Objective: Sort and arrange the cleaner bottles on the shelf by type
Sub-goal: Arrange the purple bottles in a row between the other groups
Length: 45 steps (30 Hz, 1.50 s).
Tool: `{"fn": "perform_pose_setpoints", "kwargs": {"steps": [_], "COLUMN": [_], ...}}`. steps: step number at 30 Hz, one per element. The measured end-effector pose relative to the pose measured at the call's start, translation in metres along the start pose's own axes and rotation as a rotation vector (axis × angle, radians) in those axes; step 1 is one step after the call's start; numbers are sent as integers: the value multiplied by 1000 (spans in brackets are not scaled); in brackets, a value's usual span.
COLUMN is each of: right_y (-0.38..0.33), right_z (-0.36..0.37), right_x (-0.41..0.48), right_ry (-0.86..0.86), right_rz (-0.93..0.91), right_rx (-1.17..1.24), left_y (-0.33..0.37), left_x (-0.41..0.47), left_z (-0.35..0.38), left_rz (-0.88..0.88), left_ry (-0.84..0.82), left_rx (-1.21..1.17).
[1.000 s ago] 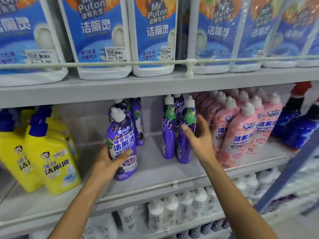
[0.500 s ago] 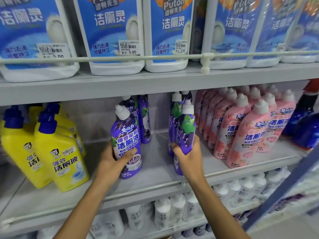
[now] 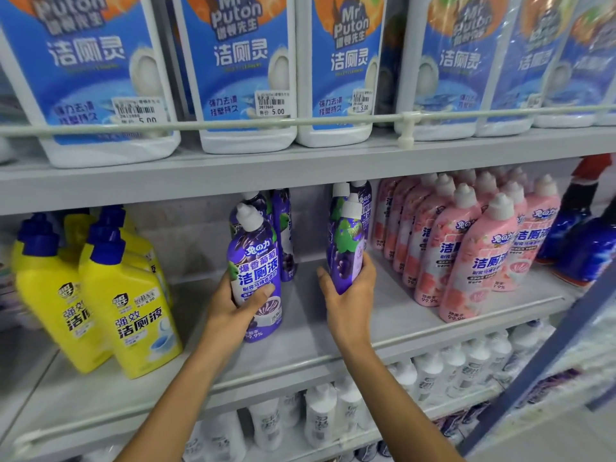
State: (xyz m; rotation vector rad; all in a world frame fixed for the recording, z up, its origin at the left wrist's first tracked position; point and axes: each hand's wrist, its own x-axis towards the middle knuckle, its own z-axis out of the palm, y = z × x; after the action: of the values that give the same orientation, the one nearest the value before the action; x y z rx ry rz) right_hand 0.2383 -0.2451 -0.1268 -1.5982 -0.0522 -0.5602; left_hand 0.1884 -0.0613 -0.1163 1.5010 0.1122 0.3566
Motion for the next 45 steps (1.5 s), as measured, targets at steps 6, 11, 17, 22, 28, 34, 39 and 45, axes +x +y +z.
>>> {"fn": "perform_pose_setpoints", "kwargs": {"steps": [6, 11, 17, 22, 28, 34, 39, 45], "right_y": [-10, 0, 1, -7, 2, -7, -2, 2], "right_z": [2, -4, -14, -4, -25, -11, -18, -14], "right_x": [17, 13, 10, 13, 18, 18, 30, 32], "right_ry": [21, -58, -117, -151, -512, -447, -547, -549], "right_rz": [-115, -87, -35, -7, 51, -85, -21, 89], "right_rx": [26, -56, -349, -213, -42, -161, -139, 72], "left_y": [3, -1, -3, 2, -1, 0, -1, -1], "left_x": [-1, 2, 5, 10, 12, 12, 12, 12], "left_z": [6, 3, 0, -6, -8, -5, -7, -7], "left_rz": [19, 19, 18, -10, -14, -10, -14, -25], "left_ry": [-4, 23, 40, -63, -68, -77, -69, -86], "left_rx": [-45, -3, -24, -54, -60, -46, -30, -19]}}
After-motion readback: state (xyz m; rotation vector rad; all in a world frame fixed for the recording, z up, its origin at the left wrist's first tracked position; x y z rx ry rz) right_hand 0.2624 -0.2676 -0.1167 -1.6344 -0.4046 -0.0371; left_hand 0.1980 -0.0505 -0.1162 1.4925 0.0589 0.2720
